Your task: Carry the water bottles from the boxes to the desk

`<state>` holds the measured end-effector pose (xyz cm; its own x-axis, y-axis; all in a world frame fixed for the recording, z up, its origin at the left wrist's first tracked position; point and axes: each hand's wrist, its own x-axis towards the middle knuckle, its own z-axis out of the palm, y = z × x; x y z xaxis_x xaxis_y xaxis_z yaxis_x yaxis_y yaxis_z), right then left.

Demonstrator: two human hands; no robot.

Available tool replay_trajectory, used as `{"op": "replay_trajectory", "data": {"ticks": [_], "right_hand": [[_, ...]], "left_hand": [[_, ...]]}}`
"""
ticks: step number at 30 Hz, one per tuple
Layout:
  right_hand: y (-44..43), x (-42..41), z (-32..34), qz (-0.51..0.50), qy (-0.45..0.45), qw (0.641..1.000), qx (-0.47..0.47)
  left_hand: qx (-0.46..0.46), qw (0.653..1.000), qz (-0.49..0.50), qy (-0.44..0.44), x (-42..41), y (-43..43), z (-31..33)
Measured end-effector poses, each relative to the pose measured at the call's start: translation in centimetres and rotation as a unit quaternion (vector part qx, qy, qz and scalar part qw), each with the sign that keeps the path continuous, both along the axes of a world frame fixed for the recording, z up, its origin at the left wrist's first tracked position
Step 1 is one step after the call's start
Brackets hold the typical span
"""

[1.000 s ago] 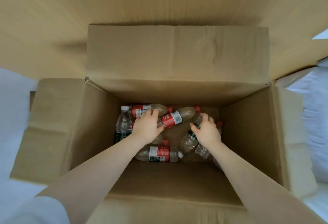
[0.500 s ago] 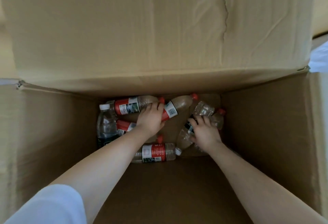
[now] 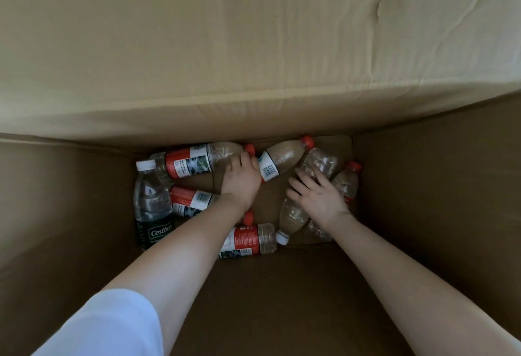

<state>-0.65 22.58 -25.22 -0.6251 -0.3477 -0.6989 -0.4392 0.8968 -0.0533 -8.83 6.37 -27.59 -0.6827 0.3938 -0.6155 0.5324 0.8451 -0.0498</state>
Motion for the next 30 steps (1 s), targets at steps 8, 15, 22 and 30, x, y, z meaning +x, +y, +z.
{"op": "replay_trajectory", "data": {"ticks": [8, 15, 22, 30], "right_hand": [[0.3, 0.2, -0.3, -0.002, 0.011, 1.0, -0.004], [0.9, 0.4, 0.6, 0.007, 0.047, 0.999, -0.001], [1.3, -0.1, 4.0, -0.039, 0.047, 0.998, -0.02], [0.7, 0.2, 10.5, -0.075, 0.061, 0.993, -0.06]], "left_hand": [[0.022, 0.994, 0.022, -0.104, 0.0, -0.3, 1.3], [0.043, 0.992, 0.029, -0.113, 0.2, -1.6, 2.6], [0.061, 0.991, 0.056, -0.106, 0.5, -2.9, 5.1], [0.087, 0.982, 0.125, -0.116, 0.9, -5.3, 10.4]]}}
